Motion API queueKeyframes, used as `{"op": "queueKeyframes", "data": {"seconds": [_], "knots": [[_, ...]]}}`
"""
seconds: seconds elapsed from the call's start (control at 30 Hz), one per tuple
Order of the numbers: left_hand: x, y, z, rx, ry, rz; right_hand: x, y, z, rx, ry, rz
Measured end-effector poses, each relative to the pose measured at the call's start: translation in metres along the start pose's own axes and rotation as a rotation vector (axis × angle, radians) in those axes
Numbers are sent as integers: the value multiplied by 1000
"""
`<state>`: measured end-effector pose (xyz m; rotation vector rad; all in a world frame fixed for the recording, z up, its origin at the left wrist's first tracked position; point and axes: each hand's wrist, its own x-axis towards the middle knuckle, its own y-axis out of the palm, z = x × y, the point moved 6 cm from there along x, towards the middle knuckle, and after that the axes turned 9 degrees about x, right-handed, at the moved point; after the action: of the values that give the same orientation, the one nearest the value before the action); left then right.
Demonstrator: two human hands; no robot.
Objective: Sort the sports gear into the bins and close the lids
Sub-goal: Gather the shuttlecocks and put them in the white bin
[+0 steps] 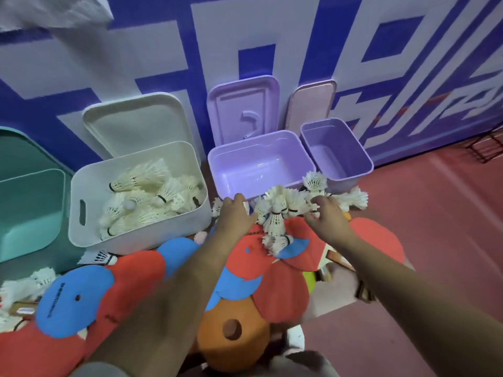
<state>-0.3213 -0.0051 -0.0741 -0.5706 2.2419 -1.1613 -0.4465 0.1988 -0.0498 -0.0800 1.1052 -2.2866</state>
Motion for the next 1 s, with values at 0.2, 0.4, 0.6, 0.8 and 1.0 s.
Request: {"op": "queueKeyframes", "data": {"seconds": [0.2,0.4,0.6,0.8,1.0], "knots": [[16,50,14,49,-228,45,32,24,5,38,-111,193],[17,59,16,-108,-270,-121,45,44,13,83,-198,185],[5,65,21,-299,-333,-242,62,42,0,95,-207,135],[-28,61,29,-505,-461,-292,68,16,-2,171,-260,50],[-54,38,14,-652,-456,-234,50,-26,16,509,-274,18]]}}
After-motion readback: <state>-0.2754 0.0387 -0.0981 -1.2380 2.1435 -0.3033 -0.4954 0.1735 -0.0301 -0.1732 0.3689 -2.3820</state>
